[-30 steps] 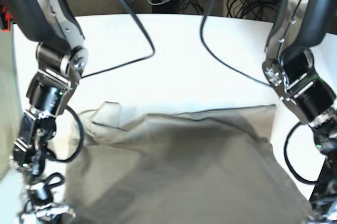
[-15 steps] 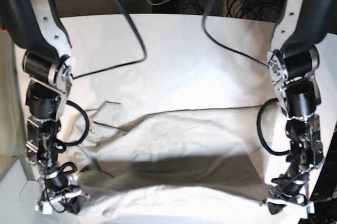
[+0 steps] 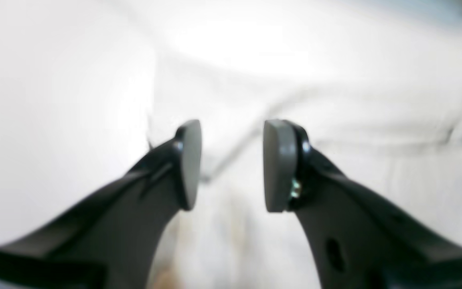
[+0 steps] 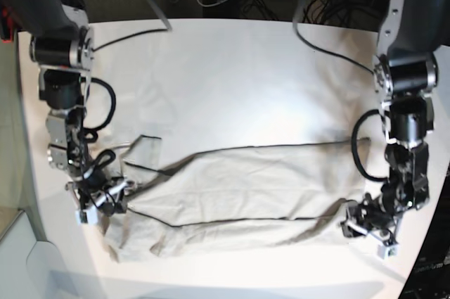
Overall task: Layout the t-shirt on the table in an organized manner, then fold the t-shirt properly
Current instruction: 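Lower the shirt onto the table with both grippers, laying it flat, then grasp the shirt's end corners with both grippers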
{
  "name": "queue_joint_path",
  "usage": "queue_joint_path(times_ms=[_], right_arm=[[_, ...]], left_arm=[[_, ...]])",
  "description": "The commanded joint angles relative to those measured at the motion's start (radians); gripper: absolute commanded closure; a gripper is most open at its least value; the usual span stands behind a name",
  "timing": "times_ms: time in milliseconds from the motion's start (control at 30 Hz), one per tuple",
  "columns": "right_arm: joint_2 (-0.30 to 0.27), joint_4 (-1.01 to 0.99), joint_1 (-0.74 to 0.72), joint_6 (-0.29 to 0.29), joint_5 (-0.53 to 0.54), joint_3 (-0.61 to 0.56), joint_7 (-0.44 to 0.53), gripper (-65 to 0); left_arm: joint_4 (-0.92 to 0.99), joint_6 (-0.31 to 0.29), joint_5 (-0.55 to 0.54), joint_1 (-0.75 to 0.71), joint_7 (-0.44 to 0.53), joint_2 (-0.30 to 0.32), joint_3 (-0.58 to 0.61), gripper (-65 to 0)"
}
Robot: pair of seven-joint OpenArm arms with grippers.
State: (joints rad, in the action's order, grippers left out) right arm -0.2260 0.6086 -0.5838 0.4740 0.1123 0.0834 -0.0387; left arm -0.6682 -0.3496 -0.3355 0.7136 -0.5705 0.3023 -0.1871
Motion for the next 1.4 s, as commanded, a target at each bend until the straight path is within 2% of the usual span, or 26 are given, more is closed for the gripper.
queue_joint_path(times_ms=[0, 167, 333, 500, 700, 1000, 1067, 1233, 1300, 1367], right_arm=[[-0.011, 0.044, 0.000, -0.005, 0.017, 0.005, 0.035, -22.5], [-0.008, 0.193, 0.172, -0.007, 0.019, 0.005, 0.035, -22.5], [-0.005, 0.304, 0.290, -0.007, 0.019, 0.002, 0.035, -22.5], [0.015, 0.313, 0.342, -0.007, 0.016, -0.001, 0.030, -22.4], [0.012, 0.400, 0.408, -0.005, 0.014, -0.004, -0.106, -19.2], [-0.045, 0.560, 0.500, -0.002, 0.014, -0.006, -0.251, -18.1], [-0.065, 0.584, 0.525, -0.002, 0.014, -0.006, -0.280, -18.1], [-0.108, 0.692, 0.606, -0.002, 0.014, -0.004, -0.300, -17.9], [-0.117, 0.741, 0.634, -0.002, 0.014, 0.000, -0.300, -18.0], [-0.128, 0.795, 0.660, -0.002, 0.014, 0.002, -0.301, -18.1]], left_arm=[[-0.069, -0.010, -0.017, -0.005, 0.010, 0.031, -0.004, -25.0], [-0.328, -0.003, -0.113, -0.228, -0.016, 0.057, -0.004, -25.1], [-0.393, -0.001, -0.136, -0.338, -0.015, 0.050, -0.004, -24.9], [-0.333, -0.001, -0.135, -0.372, 0.048, 0.018, -0.004, -24.7], [-0.150, -0.001, -0.135, -0.334, 0.059, 0.011, -0.004, -24.6], [0.041, -0.001, -0.133, -0.277, 0.050, 0.015, 0.007, -24.6], [0.072, -0.001, -0.133, -0.277, 0.036, 0.019, 0.007, -24.6], [0.074, -0.010, -0.132, -0.302, -0.069, 0.045, 0.008, -24.4], [0.074, -0.010, -0.133, -0.312, -0.107, 0.056, 0.008, -20.7], [0.074, -0.012, -0.136, -0.338, -0.130, 0.070, 0.002, -11.9]])
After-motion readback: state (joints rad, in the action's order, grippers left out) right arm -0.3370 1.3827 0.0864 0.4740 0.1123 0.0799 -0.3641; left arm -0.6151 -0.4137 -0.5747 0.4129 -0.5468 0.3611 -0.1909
